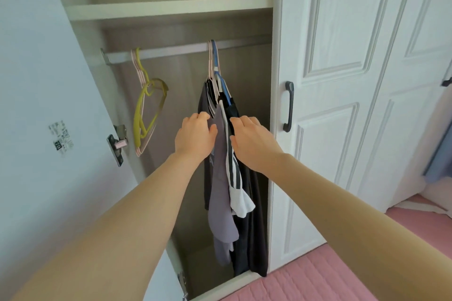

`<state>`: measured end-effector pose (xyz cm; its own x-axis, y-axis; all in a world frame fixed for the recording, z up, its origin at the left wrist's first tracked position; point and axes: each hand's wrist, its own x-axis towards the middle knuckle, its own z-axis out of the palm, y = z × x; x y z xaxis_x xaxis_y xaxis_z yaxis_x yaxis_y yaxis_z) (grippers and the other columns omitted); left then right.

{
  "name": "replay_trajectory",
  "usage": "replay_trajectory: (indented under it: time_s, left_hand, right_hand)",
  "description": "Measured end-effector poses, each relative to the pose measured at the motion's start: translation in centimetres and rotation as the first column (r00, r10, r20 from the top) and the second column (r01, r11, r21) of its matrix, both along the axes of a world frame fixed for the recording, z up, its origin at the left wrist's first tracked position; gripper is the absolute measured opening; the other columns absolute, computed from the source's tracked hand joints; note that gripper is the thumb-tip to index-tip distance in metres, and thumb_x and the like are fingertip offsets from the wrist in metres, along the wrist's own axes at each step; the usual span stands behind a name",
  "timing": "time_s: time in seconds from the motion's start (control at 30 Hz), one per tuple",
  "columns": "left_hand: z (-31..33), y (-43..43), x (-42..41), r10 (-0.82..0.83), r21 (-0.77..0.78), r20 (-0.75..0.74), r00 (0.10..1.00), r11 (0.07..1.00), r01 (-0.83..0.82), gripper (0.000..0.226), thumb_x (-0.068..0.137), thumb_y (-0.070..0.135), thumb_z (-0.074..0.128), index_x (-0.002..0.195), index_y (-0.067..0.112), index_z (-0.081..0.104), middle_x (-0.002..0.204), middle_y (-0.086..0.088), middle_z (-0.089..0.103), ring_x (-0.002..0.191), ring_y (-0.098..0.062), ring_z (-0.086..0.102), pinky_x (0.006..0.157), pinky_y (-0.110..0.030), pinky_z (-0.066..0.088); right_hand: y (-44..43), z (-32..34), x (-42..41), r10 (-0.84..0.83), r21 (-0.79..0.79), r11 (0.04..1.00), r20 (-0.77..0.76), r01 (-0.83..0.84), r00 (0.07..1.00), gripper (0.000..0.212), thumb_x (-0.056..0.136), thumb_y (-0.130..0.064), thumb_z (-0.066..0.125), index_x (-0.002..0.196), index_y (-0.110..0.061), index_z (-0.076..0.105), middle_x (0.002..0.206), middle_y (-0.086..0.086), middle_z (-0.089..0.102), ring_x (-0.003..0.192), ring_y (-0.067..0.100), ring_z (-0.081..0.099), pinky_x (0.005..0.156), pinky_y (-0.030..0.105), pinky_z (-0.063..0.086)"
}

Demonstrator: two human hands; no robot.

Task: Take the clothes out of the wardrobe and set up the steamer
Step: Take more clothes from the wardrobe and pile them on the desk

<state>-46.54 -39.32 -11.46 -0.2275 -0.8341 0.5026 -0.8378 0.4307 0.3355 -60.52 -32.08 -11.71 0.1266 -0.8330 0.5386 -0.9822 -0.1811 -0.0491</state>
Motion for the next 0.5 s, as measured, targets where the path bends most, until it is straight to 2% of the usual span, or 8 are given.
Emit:
replay_trajectory:
  time_s: [0.1,0.27,0.5]
  left_hand:
    - [0.3,-2.2,-0.6,0.016,0.086,-0.093,0.995,0.996,-0.008,0.038,0.096,0.033,0.051,0.128,0.012,0.053,0.122,-0.007,0.059,0.114,-0.026,0.052,0.089,-0.045,0.05]
    - [0.9,-4.2,-1.8,-0.058,0.065,-0.032,0.998,0.996,0.06,0.038,0.096,0.034,0.05,0.127,0.011,0.052,0.121,-0.008,0.059,0.114,-0.026,0.05,0.087,-0.045,0.05]
    - [0.8,-6.1,-2.6,-0.028,0.111,-0.019,0.999,0.993,0.03,0.038,0.094,0.033,0.053,0.124,0.01,0.051,0.116,-0.01,0.059,0.108,-0.028,0.054,0.082,-0.044,0.052]
  right_hand:
    - [-2.9,0.5,0.0,-0.009,-0.016,1.0,0.011,0.01,1.0,0.044,0.098,-0.027,0.046,0.138,-0.01,0.038,0.127,0.008,0.054,0.113,0.024,0.052,0.091,0.033,0.051]
    - [-6.4,0.3,-0.4,-0.03,-0.067,0.997,0.041,0.033,0.999,0.036,0.097,-0.029,0.048,0.129,-0.013,0.046,0.121,0.006,0.053,0.107,0.022,0.052,0.086,0.036,0.053]
    - [-8.8,-0.1,-0.9,-0.043,-0.066,0.997,0.028,0.045,0.999,0.041,0.097,-0.033,0.05,0.132,-0.013,0.046,0.131,0.008,0.046,0.11,0.023,0.051,0.089,0.034,0.052]
